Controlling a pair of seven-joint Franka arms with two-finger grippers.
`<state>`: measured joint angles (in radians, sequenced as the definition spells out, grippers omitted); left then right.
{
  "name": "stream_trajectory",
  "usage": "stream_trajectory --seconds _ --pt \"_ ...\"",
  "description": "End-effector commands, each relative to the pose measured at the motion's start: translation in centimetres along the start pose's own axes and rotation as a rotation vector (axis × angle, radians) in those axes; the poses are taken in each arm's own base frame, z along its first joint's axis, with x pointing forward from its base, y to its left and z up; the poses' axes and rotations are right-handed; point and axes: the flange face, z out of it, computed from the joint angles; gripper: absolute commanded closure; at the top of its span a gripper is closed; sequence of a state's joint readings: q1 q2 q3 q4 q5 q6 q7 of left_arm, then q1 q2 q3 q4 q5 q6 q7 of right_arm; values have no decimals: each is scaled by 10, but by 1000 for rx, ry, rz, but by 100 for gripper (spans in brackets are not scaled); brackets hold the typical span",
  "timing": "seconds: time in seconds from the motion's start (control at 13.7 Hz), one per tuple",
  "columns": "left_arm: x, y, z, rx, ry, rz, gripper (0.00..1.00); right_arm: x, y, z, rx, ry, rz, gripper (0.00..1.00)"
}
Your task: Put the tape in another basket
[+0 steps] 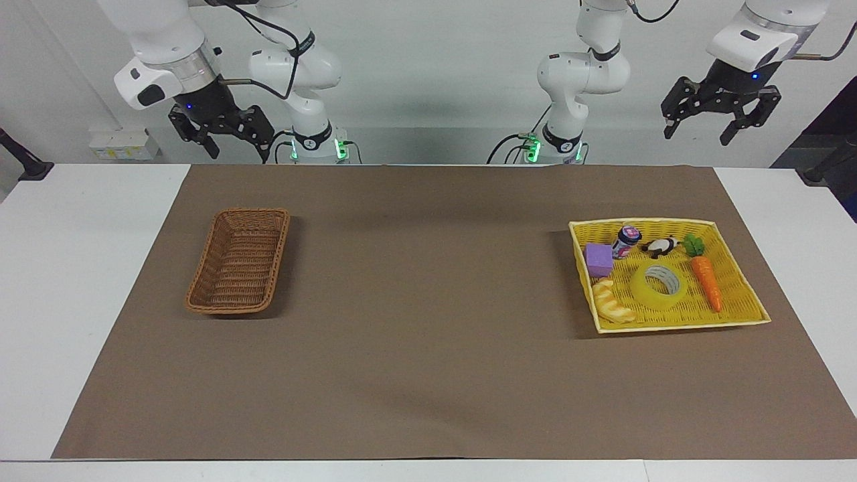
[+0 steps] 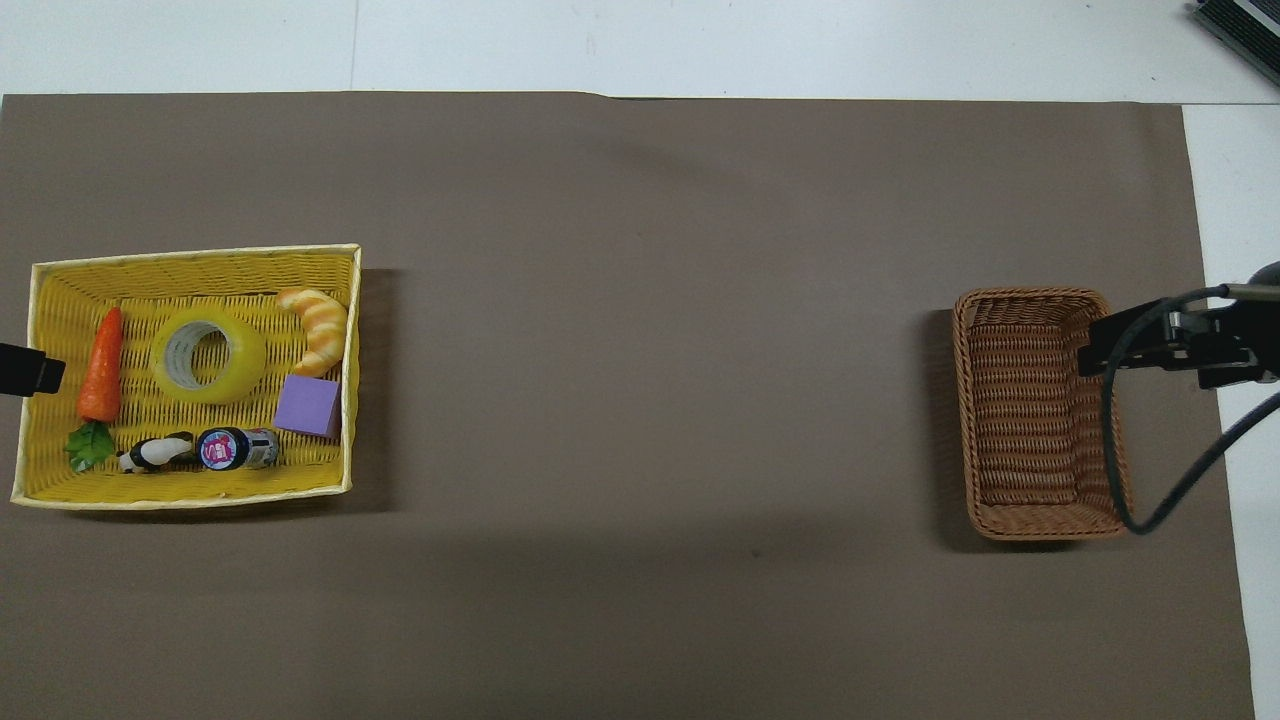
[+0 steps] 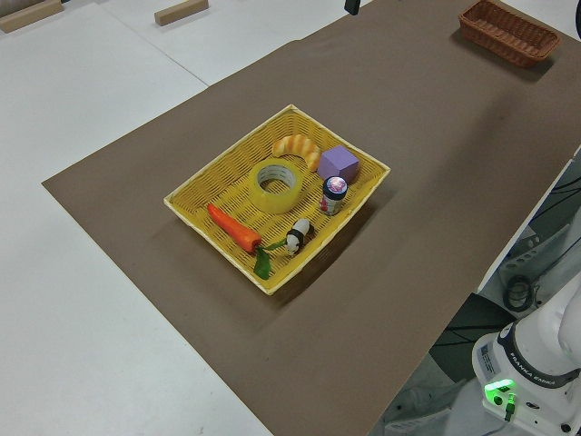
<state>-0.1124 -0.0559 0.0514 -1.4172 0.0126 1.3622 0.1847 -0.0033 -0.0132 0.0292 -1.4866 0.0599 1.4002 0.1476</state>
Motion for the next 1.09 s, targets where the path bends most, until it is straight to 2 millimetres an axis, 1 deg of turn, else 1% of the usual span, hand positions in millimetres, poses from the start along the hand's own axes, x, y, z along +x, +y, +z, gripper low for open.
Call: stream_trajectory --seconds 0.0,0.29,1.02 --pt "-8 -3 -2 -11 -16 -8 0 2 1 -2 23 4 22 0" --pt "-8 0 -2 -11 -15 4 0 2 1 -2 23 4 22 0" --pt "-7 -2 -2 -9 -4 1 0 2 3 -2 23 4 25 0"
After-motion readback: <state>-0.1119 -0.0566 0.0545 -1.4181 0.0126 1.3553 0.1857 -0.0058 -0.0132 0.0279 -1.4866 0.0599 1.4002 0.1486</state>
